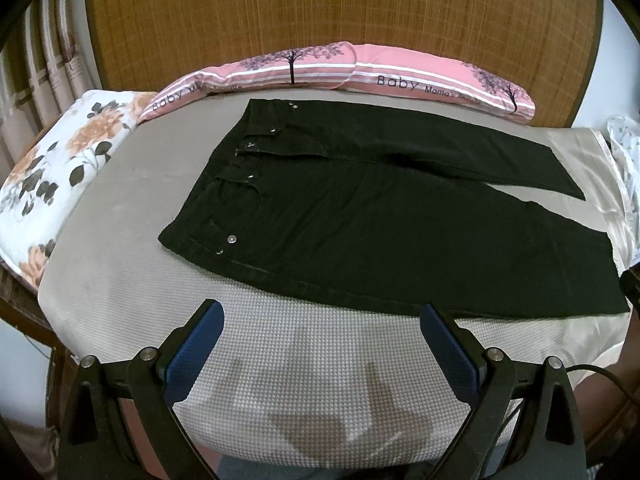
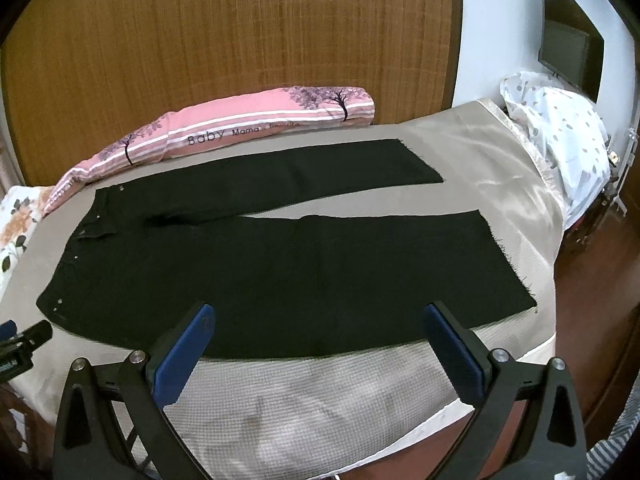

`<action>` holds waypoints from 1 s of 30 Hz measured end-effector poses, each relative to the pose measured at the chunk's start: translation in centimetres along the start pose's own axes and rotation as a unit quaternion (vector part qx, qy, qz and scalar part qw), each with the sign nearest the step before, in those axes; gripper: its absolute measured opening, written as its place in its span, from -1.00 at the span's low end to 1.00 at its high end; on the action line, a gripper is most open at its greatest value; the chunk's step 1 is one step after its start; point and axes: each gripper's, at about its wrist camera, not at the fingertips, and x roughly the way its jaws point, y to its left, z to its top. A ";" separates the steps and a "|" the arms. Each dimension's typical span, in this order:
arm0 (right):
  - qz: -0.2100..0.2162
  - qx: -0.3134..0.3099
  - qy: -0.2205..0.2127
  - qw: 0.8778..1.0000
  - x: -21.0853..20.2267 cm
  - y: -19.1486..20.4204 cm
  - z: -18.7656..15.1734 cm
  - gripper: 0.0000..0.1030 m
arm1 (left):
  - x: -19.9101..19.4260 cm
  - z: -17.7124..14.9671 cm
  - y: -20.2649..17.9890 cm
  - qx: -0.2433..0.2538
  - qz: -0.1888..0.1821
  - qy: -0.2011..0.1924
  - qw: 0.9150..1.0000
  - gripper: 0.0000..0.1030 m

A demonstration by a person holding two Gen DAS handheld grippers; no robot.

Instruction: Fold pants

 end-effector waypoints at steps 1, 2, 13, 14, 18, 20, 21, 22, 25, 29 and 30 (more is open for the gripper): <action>0.002 0.001 0.000 1.000 0.0 0.0 0.0 1.00 | 0.0 0.0 0.0 0.000 0.000 0.001 1.000 0.90; 0.001 0.000 0.000 1.000 0.1 0.1 0.0 1.00 | 0.1 -0.1 0.0 0.000 0.000 0.001 1.000 0.90; 0.011 -0.005 0.004 1.000 0.5 0.6 0.4 1.00 | 0.2 0.0 -0.3 0.001 0.003 0.005 1.000 0.90; 0.010 -0.007 0.004 1.000 0.5 0.7 0.5 1.00 | 0.2 -0.1 -0.2 0.001 0.002 0.005 1.000 0.90; 0.009 -0.012 -0.002 1.000 0.5 0.8 0.6 1.00 | 0.3 0.0 -0.3 0.001 0.003 0.006 1.000 0.90; 0.011 -0.013 -0.002 1.000 0.5 0.9 0.6 1.00 | 0.3 0.1 -0.3 0.001 0.004 0.007 1.000 0.90; 0.010 -0.015 -0.002 1.000 0.5 1.0 0.5 1.00 | 0.3 0.1 -0.3 0.002 0.004 0.007 1.000 0.90; 0.011 -0.017 -0.002 1.000 0.5 1.0 0.4 1.00 | 0.3 0.1 -0.3 0.001 0.003 0.007 1.000 0.90; 0.011 -0.018 -0.002 1.000 0.5 1.2 0.3 1.00 | 0.4 0.1 -0.3 0.002 0.004 0.006 1.000 0.90; 0.013 -0.018 -0.002 1.000 0.6 1.3 0.4 1.00 | 0.5 0.1 -0.3 0.002 0.005 0.007 1.000 0.90; 0.014 -0.018 -0.001 1.000 0.5 1.4 0.3 1.00 | 0.5 0.1 -0.3 0.002 0.004 0.007 1.000 0.90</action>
